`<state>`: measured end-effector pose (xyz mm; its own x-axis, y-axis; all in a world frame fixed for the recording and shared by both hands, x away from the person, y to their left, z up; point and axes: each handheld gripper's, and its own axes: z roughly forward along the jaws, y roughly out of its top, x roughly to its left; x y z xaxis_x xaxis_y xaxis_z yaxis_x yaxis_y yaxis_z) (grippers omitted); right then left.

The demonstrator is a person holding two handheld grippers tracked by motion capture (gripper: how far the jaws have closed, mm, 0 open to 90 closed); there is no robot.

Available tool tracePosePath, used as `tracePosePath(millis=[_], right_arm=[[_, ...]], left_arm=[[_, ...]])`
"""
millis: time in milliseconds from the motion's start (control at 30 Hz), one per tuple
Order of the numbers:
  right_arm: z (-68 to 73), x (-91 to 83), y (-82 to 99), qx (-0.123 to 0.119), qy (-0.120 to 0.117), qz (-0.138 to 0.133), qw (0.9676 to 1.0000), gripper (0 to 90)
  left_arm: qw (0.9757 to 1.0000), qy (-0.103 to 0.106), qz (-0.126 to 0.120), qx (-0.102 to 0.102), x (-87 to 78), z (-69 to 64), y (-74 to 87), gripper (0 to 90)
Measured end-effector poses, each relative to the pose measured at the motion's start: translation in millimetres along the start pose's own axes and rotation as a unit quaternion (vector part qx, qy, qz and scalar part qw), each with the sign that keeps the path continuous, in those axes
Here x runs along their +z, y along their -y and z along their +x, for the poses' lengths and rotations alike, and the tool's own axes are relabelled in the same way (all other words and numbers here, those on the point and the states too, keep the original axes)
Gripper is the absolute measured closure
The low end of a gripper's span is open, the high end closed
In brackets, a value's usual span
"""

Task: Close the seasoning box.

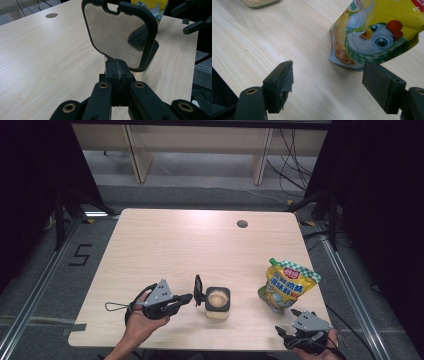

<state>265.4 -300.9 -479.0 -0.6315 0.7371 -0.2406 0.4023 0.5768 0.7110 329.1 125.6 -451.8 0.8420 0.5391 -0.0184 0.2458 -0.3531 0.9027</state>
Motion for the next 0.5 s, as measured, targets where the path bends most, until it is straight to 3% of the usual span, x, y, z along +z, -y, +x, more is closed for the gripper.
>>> tracePosePath(millis=[67, 100, 167, 267, 300, 500], right_arm=[[-0.1, 0.1, -0.3, -0.002, 0.001, -0.001, 1.0000, 25.9], [1.9, -0.2, -0.4, 0.013, -0.001, -0.001, 0.9999, 25.9], [-0.4, 0.1, -0.3, -0.004, 0.000, -0.002, 1.0000, 25.9], [-0.9, -0.3, 0.1, -0.002, 0.005, -0.003, 1.0000, 25.9], [-1.3, -0.3, 0.3, -0.003, 0.004, -0.003, 1.0000, 25.9], [-1.4, -0.6, 0.1, -0.003, 0.006, -0.005, 1.0000, 25.9]], left_arm=[[1.0000, 0.003, 0.002, 0.002, 1.3, -1.7, -3.2, 89.4], [1.0000, 0.004, 0.002, 0.004, 1.7, -2.2, -4.3, 89.3], [1.0000, 0.004, 0.001, 0.006, 2.9, -3.9, -6.6, 89.3], [0.9999, 0.002, 0.002, 0.015, 2.9, -3.2, -8.5, 89.2], [1.0000, 0.003, 0.000, 0.007, 3.1, -3.4, -8.4, 89.2], [0.9999, 0.000, 0.003, 0.015, 2.4, -2.4, -10.9, 89.2]])
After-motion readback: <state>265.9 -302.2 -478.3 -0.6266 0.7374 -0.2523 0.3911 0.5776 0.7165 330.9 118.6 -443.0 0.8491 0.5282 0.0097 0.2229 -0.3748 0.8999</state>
